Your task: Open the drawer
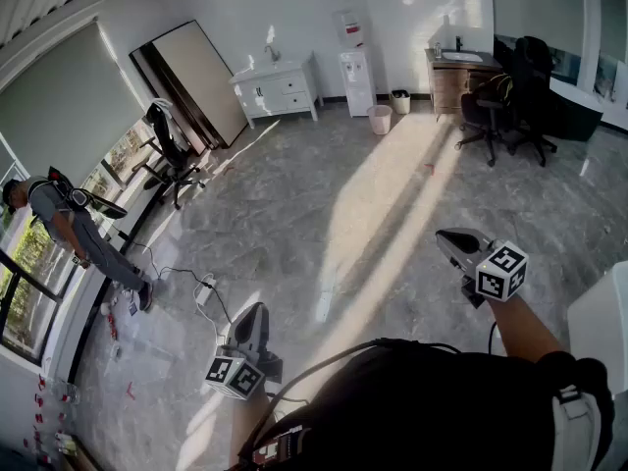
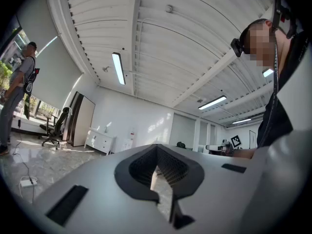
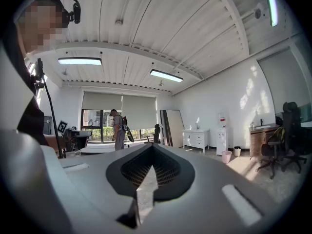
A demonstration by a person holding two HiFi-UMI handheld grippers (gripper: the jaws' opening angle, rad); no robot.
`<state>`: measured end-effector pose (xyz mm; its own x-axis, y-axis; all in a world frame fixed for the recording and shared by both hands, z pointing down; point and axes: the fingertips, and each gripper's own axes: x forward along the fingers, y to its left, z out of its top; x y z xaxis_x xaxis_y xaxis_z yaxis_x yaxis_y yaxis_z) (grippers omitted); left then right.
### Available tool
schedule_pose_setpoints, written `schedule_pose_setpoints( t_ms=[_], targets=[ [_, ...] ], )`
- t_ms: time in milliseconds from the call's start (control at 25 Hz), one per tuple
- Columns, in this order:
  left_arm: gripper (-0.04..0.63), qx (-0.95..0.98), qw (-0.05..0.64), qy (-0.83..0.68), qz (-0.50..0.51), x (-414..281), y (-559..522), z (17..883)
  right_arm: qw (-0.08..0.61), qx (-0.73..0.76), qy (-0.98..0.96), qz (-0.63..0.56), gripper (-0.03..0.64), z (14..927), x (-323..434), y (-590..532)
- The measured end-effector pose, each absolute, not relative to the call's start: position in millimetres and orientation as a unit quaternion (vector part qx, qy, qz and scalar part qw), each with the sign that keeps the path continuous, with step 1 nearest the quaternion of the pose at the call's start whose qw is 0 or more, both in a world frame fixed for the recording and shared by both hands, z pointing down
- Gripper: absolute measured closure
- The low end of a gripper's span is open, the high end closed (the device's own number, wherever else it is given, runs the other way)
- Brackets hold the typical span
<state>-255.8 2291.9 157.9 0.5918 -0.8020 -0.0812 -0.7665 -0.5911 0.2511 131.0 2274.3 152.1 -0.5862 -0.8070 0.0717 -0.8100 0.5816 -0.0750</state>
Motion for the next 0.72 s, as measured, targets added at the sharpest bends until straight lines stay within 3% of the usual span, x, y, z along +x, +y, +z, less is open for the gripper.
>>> schedule_pose_setpoints(
  t_ms=[720],
  targets=[
    [0.595, 0.886, 0.096, -0.444, -0.087, -256.6, 2293.7, 155.0, -0.009, 0.463, -0.884, 0.059, 0.620, 145.7, 134.8, 2274.6]
  ],
)
